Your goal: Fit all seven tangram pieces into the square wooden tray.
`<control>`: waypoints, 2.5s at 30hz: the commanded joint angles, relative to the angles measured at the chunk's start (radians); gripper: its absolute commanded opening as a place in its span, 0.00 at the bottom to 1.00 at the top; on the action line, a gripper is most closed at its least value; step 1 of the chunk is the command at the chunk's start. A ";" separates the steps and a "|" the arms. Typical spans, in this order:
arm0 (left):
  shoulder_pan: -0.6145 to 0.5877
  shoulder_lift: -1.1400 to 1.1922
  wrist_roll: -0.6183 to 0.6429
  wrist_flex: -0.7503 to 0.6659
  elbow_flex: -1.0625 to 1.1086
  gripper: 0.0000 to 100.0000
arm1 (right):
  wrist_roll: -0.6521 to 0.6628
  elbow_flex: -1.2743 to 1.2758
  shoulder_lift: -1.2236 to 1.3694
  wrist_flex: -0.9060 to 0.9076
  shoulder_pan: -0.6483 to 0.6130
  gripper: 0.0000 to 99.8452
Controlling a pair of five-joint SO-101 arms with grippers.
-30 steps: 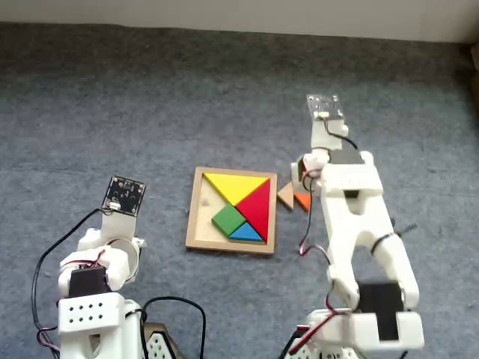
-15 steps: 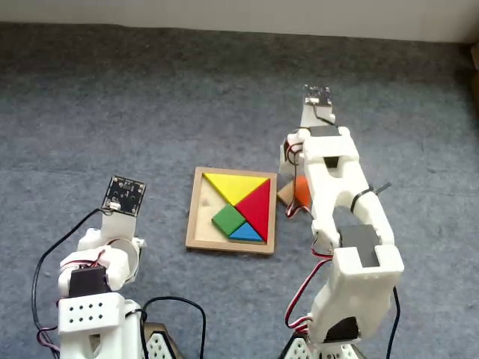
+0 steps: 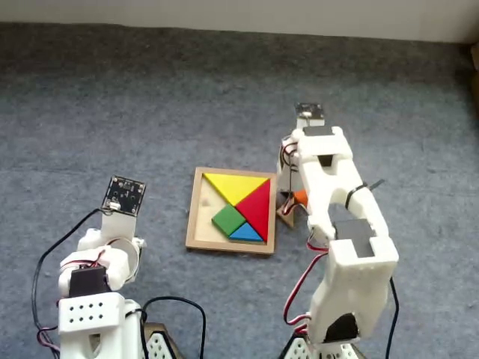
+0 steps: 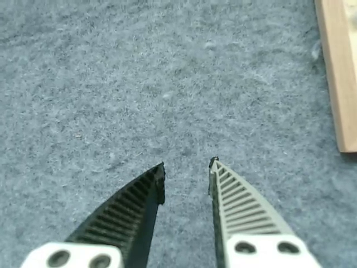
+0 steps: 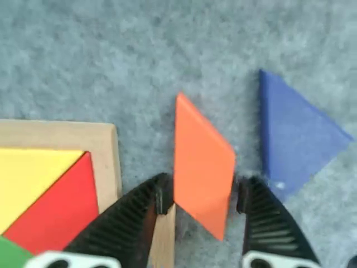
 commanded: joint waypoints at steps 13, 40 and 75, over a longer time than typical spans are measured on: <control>-0.012 -0.013 0.003 -0.011 -0.007 0.15 | -0.002 -0.018 0.056 -0.084 -0.005 0.14; -0.012 -0.013 0.003 -0.015 -0.007 0.15 | 0.178 0.153 -0.507 0.048 -0.173 0.04; -0.013 -0.013 0.003 -0.012 -0.007 0.15 | -0.086 0.337 -0.424 -0.191 -0.470 0.04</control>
